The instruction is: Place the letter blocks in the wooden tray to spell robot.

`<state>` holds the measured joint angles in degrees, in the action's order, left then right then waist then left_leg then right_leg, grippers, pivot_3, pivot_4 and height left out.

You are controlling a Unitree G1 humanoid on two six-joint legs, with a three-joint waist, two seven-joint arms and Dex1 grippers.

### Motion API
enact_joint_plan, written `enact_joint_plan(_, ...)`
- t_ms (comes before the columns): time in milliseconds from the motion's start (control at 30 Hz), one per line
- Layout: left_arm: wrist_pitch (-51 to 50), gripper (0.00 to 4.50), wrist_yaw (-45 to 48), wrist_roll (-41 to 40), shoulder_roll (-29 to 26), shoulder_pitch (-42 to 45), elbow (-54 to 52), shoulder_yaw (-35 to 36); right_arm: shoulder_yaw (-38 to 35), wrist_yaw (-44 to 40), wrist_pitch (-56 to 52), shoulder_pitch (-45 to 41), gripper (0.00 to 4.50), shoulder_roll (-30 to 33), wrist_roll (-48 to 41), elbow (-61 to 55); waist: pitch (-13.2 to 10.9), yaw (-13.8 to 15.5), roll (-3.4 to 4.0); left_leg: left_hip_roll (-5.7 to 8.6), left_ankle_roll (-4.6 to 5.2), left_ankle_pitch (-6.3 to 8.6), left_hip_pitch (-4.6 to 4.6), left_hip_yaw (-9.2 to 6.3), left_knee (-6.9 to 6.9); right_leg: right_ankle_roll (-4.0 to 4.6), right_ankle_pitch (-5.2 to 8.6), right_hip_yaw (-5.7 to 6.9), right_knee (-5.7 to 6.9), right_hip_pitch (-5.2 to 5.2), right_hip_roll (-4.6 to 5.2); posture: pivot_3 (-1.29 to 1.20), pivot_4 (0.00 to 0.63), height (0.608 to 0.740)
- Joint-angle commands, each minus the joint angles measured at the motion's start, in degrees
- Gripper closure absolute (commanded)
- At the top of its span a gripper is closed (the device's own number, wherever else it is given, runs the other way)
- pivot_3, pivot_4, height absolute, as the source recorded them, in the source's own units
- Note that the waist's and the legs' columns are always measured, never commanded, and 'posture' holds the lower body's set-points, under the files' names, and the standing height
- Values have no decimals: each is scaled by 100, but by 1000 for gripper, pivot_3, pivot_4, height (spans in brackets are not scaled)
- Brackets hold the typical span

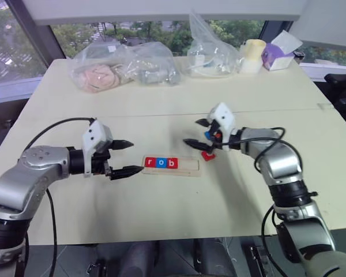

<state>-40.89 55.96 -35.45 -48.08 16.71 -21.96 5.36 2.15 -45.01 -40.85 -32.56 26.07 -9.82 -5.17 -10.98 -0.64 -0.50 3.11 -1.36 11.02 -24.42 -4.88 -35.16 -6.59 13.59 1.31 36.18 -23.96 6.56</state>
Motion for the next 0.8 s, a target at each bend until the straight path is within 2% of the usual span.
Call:
enact_joint_plan(33,-54,0,-268,-84,297,184,-221,-150,-231,854,-1249,579,66,-118,-39,-1248,0,-7,0,-1,0,0,1,0,3,0,0,0,1,-1,0,0,150,740)
enact_joint_plan(300,231,0,-297,391,492,311,-246,-826,-205,2008,-2613,1268,66,-701,-82,-2258,2,-8,-2,-3,2,-2,4,5,-6,26,6,-13,9,-4,-6,0,150,740)
enact_joint_plan(600,378,0,-291,588,628,302,-111,-1029,-153,2790,-2196,1390,66,-1067,128,-1602,2,-18,-2,-2,2,-2,4,9,-7,28,7,-20,2,-1,-5,0,150,740)
enact_joint_plan(633,442,0,-252,621,624,290,-26,-1023,-160,2801,-2124,1370,626,-1067,119,-1543,3,-20,-3,-2,2,-2,5,9,-7,28,7,-20,2,-1,-6,0,150,740)
enact_joint_plan(667,502,0,-215,656,620,282,55,-1021,-171,2827,-2083,1353,892,-1079,106,-1504,3,-20,-2,-2,2,-2,5,9,-8,28,7,-20,2,-1,-6,0,150,740)
enact_joint_plan(800,667,0,-123,762,648,304,295,-1041,-86,2835,-2083,1374,2857,-1075,32,-1526,5,-14,-4,-2,3,-2,9,9,-9,29,7,-20,3,4,-8,0,150,740)
